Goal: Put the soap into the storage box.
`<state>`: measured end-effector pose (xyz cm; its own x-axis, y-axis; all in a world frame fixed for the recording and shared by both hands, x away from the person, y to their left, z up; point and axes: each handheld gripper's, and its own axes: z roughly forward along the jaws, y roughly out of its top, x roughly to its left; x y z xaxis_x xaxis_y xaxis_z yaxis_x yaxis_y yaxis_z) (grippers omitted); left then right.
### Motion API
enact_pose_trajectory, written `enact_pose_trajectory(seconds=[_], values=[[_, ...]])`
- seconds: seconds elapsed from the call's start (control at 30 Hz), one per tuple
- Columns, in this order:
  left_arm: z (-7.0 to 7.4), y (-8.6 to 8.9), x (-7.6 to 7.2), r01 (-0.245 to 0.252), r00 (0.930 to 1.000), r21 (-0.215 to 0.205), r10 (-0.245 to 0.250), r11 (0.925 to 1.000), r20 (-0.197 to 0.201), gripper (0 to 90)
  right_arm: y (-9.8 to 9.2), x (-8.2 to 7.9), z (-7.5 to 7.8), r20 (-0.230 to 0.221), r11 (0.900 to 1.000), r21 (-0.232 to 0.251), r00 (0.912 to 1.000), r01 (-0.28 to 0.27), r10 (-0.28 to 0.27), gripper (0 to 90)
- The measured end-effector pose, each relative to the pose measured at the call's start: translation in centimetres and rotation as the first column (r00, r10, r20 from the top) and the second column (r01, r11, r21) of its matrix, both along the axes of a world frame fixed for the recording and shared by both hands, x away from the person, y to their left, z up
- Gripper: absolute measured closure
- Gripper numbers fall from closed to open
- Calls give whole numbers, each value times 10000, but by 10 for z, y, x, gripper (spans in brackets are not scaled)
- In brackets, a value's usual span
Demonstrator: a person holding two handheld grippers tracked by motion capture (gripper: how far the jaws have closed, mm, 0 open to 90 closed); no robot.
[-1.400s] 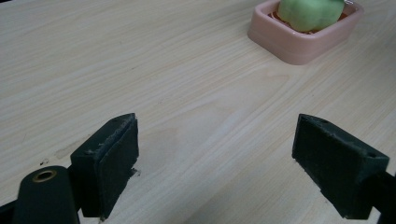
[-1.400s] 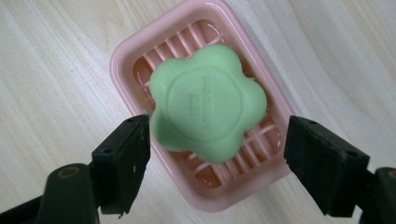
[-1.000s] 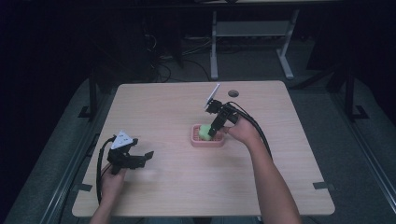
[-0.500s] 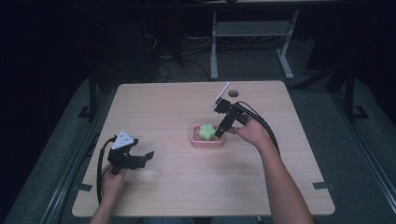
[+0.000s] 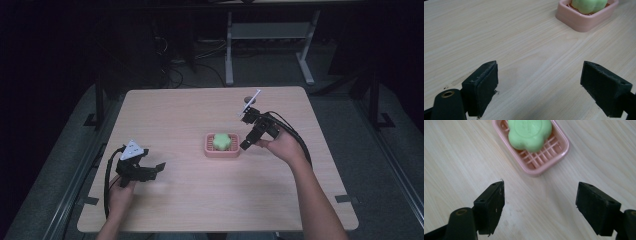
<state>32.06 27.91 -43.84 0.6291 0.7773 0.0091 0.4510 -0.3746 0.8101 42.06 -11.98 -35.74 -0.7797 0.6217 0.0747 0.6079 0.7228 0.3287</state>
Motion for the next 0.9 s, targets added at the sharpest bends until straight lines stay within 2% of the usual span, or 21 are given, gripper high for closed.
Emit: enact_pose_trajectory(seconds=[0.23,0.37,0.9], values=[[0,0,0,45,10000,116,-45,9999,3,144,-16,-8,3,89,9996,123,9996,257,-258,229],[0,0,0,-29,10000,-8,29,10000,-35,144,-23,-13,3,107,9991,217,9993,369,-371,229],[0,0,0,9,10000,74,-9,10000,-9,144,-46,-29,3,188,9972,349,9976,658,-665,229]])
